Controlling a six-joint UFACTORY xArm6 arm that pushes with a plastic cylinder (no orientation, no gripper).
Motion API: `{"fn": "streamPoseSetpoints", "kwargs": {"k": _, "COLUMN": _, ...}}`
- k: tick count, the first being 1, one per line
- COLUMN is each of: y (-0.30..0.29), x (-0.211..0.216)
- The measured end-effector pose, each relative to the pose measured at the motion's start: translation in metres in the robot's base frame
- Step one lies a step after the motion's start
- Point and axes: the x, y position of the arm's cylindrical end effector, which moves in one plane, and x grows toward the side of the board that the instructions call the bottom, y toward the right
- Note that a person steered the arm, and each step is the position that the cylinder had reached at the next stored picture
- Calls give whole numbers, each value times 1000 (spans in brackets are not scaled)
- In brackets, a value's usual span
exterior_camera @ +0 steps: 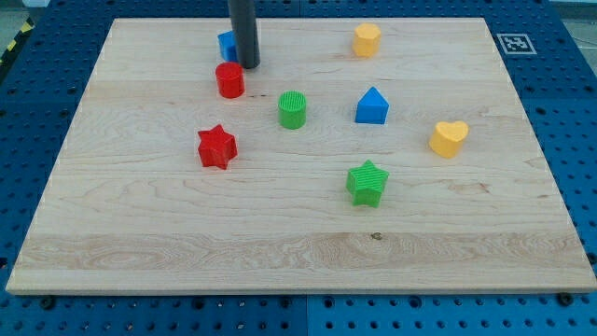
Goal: Move the blue cube towards the top left corner of the board
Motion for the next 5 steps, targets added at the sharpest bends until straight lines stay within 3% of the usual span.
{"fn": "streamPoseSetpoints", "kwargs": {"k": 1, "y": 8, "x": -7}}
{"fn": "streamPoseSetpoints", "kwargs": {"k": 3, "y": -65, "x": -32}}
{"fn": "streamPoseSetpoints", "kwargs": {"k": 5, "y": -72, "x": -32}}
